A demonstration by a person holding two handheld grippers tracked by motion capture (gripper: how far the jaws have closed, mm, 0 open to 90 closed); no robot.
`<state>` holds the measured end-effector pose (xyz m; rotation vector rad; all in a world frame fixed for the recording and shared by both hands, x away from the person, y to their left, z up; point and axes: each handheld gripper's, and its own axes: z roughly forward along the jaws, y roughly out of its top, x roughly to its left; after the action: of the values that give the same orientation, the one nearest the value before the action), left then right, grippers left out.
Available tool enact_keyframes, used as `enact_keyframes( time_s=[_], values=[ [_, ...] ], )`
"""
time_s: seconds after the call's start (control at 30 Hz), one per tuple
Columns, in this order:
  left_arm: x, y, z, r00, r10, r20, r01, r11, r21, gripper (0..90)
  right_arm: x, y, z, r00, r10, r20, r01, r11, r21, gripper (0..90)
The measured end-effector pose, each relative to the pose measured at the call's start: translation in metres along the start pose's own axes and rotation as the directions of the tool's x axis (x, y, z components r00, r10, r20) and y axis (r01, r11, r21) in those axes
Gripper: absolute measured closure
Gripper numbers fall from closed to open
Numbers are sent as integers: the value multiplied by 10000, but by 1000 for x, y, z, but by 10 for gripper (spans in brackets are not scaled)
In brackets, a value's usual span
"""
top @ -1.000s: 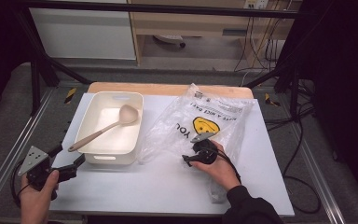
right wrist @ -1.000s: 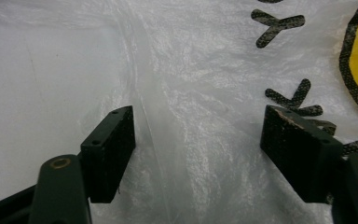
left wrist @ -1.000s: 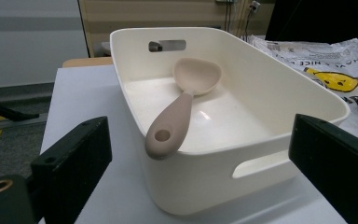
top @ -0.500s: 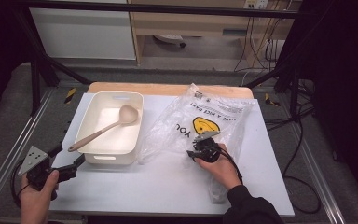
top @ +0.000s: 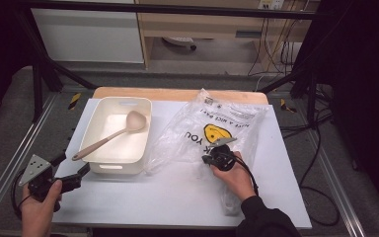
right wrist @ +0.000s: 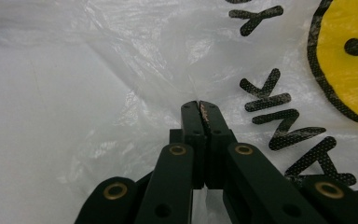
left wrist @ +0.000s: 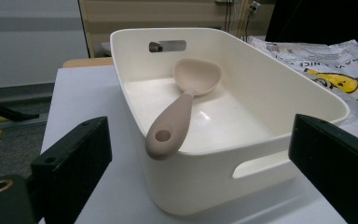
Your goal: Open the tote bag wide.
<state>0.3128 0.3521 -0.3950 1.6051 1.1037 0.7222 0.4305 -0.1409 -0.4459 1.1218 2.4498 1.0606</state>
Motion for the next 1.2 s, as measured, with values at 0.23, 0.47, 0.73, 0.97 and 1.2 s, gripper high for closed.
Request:
enact_keyframes(
  time_s=[0.23,0.47,0.73,0.97,1.2],
  values=[
    [0,0,0,10000,-66,42,66,10000,-29,55,1,5,-14,10000,-4,42,5,9992,-393,900],
    [-6,9,-4,9982,-487,344,497,9984,-279,55,5,16,-31,9999,-68,95,75,9969,-787,900],
    [-30,29,0,9959,-109,897,124,9998,-161,56,7,30,-44,10000,-36,-23,34,9970,-776,900],
    [-68,48,12,9898,492,1335,-470,9987,-198,85,4,33,-42,9995,284,-144,-293,9973,-666,900],
    [-120,43,39,9735,585,2212,-702,9965,454,123,6,39,-40,9995,298,-60,-301,9981,-536,900]
  ],
)
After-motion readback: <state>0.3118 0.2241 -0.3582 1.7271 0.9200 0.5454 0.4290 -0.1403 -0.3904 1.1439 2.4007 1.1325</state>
